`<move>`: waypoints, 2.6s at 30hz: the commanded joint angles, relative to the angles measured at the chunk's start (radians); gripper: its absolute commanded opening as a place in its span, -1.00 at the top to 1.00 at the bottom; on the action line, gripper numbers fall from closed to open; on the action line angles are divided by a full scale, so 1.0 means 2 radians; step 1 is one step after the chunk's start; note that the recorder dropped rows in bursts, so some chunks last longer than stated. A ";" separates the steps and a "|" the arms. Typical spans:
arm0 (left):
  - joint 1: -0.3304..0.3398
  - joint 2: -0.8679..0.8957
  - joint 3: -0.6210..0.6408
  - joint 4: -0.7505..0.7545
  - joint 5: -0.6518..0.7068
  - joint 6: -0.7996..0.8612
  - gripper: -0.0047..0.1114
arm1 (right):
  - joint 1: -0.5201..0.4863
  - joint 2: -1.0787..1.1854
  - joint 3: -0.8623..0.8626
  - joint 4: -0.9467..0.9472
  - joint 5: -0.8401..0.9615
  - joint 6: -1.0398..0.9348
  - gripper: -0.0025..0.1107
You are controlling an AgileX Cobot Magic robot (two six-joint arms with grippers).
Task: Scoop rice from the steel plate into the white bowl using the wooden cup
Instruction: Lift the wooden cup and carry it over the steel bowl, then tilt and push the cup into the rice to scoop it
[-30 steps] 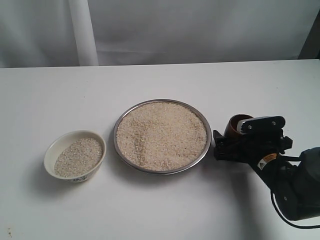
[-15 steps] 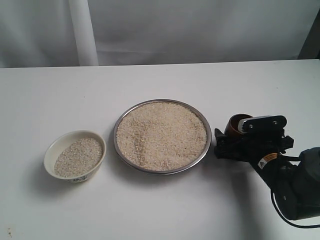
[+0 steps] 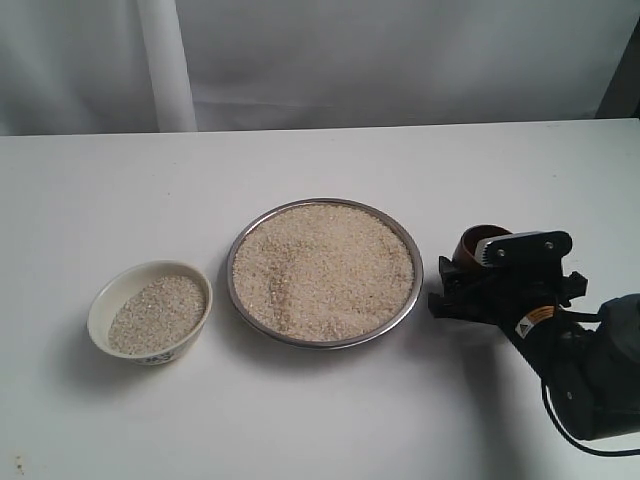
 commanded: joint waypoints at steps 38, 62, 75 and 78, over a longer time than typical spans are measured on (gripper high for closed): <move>-0.002 -0.002 -0.001 -0.004 -0.002 -0.002 0.92 | 0.190 -0.184 -0.409 -0.592 1.103 -0.138 0.96; -0.002 -0.002 -0.001 -0.004 -0.002 -0.003 0.92 | 0.217 0.028 -0.495 -0.746 1.132 -0.161 0.96; -0.002 -0.002 -0.001 -0.004 -0.002 -0.003 0.92 | 0.216 0.057 -0.495 -0.753 1.109 -0.161 0.96; -0.002 -0.002 -0.001 -0.004 -0.002 -0.003 0.92 | 0.216 0.060 -0.495 -0.753 1.102 -0.161 0.96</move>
